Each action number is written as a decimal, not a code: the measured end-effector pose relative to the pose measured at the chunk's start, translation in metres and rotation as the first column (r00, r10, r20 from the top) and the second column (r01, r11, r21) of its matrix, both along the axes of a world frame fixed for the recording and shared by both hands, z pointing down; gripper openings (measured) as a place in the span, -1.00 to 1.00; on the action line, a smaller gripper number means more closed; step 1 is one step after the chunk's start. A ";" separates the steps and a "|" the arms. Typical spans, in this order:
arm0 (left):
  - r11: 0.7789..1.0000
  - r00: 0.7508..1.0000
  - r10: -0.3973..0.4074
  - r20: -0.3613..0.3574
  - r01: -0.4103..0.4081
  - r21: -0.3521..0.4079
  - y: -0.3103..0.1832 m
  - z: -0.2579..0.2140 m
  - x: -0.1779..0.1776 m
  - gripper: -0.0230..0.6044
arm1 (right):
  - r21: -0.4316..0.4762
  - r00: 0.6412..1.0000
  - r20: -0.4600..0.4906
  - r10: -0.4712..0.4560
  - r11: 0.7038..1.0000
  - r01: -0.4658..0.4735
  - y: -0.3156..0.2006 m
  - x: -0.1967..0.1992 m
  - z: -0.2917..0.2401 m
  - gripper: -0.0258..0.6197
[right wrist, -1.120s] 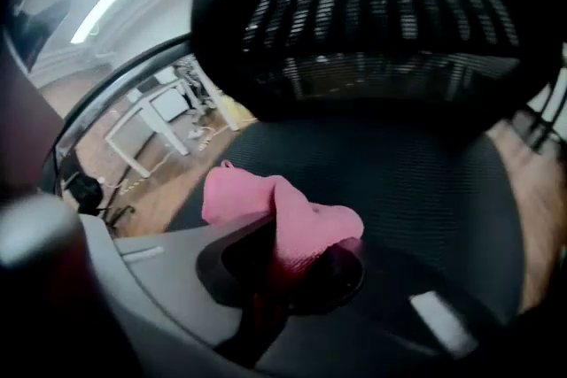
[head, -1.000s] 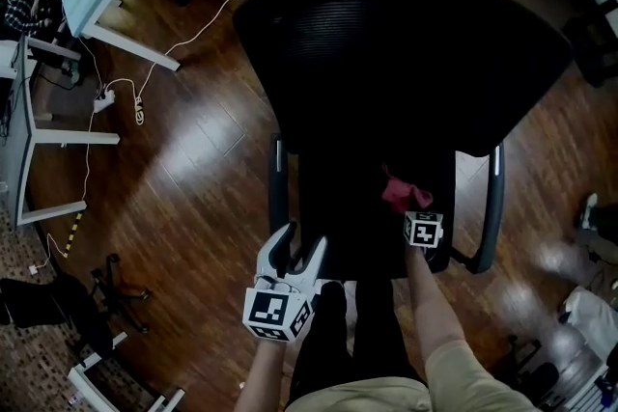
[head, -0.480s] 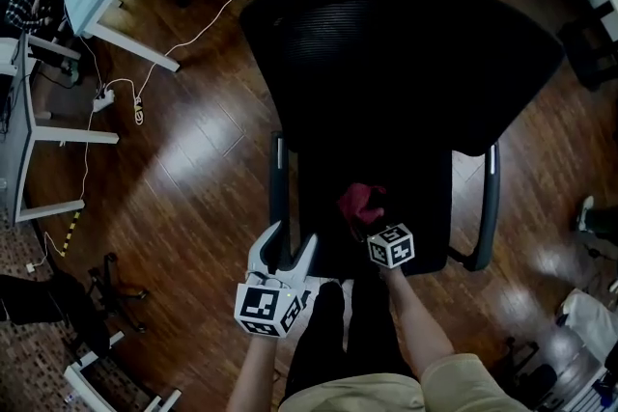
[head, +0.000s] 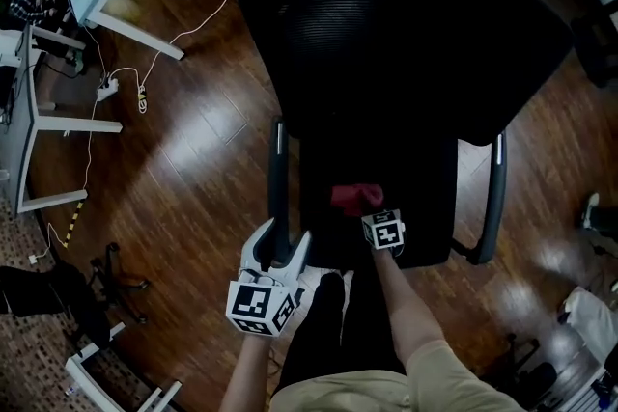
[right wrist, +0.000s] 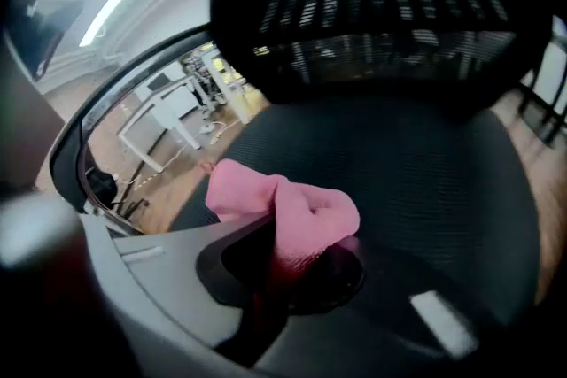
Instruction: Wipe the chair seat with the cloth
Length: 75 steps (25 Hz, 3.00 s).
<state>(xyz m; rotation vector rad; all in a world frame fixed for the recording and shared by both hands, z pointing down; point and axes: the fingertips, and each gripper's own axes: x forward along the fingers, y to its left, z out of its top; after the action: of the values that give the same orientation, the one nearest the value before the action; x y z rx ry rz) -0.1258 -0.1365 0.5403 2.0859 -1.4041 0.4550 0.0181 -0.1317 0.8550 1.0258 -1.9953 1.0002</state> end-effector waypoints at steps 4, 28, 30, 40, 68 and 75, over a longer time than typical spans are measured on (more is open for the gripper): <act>0.999 0.998 0.050 -0.044 -0.049 0.011 -0.004 0.001 0.032 -0.19 | 0.031 0.913 -0.314 0.260 0.964 -0.264 0.010 0.205 -0.001 -0.87; 0.999 0.999 0.006 -0.053 -0.004 0.032 0.013 -0.003 0.010 -0.19 | -0.064 0.969 -0.245 0.025 0.997 -0.042 0.047 0.037 0.014 -0.87; 0.999 0.997 0.032 -0.065 -0.030 0.037 0.016 -0.002 0.020 -0.19 | -0.052 0.923 -0.372 0.102 0.990 -0.130 0.046 0.120 0.012 -0.87; 0.997 0.996 0.072 -0.061 -0.071 0.023 0.029 0.014 0.036 -0.19 | -0.056 0.971 -0.104 0.215 0.973 -0.222 0.051 0.102 -0.012 -0.87; 0.989 0.989 0.141 -0.035 -0.139 0.056 0.033 -0.008 0.048 -0.19 | -0.037 0.982 -0.073 -0.176 0.984 0.173 0.109 -0.022 -0.028 -0.87; 0.992 0.992 0.123 0.007 -0.123 0.042 0.042 -0.008 0.028 -0.19 | -0.108 0.955 0.195 -0.225 0.963 0.249 0.150 -0.159 -0.023 -0.87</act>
<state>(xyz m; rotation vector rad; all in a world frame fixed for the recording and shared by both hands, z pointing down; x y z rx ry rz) -0.0981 -0.0946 0.5320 2.2153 -1.3025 0.4833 -0.1405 0.0180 0.8318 0.6246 -2.1074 1.1067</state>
